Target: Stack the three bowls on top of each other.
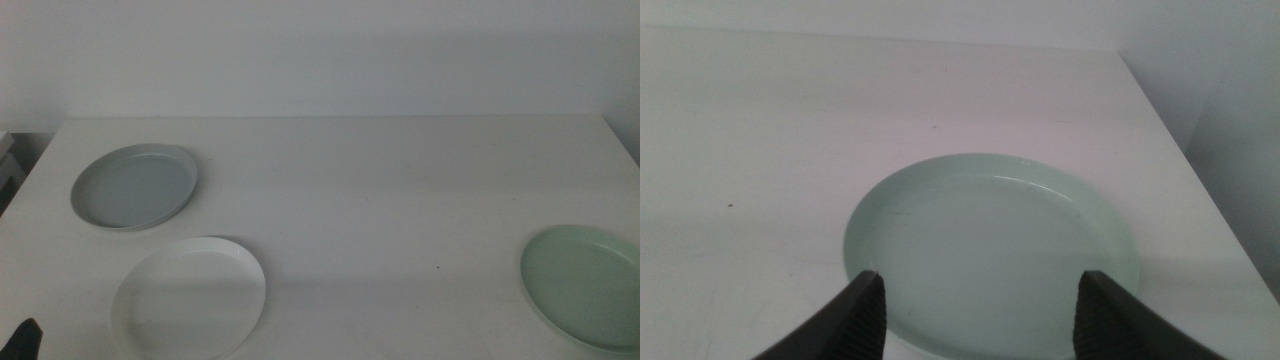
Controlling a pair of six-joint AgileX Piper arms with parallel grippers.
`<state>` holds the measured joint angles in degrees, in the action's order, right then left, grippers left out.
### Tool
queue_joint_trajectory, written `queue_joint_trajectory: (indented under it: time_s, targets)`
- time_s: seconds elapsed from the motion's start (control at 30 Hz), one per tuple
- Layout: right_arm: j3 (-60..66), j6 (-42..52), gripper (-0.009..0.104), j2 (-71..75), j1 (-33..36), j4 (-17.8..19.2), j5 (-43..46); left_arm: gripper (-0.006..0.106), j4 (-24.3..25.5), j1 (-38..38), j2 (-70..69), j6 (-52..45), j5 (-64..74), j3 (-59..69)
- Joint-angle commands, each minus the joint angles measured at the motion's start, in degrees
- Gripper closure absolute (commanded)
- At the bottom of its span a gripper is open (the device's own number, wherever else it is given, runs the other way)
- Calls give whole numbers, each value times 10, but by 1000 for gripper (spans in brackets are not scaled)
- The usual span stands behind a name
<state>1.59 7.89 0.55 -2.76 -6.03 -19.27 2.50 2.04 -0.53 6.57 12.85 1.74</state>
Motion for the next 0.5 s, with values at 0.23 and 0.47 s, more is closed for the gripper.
queue_joint_trajectory:
  time_s: [0.23, 0.47]
  targets:
    - [-4, 2, 45, 16, -4, 2, 45, 10, -10, -2, 220, 12, 85, -219]
    - [-4, 2, 45, 16, -4, 2, 45, 10, -25, -2, 397, 12, 270, -420]
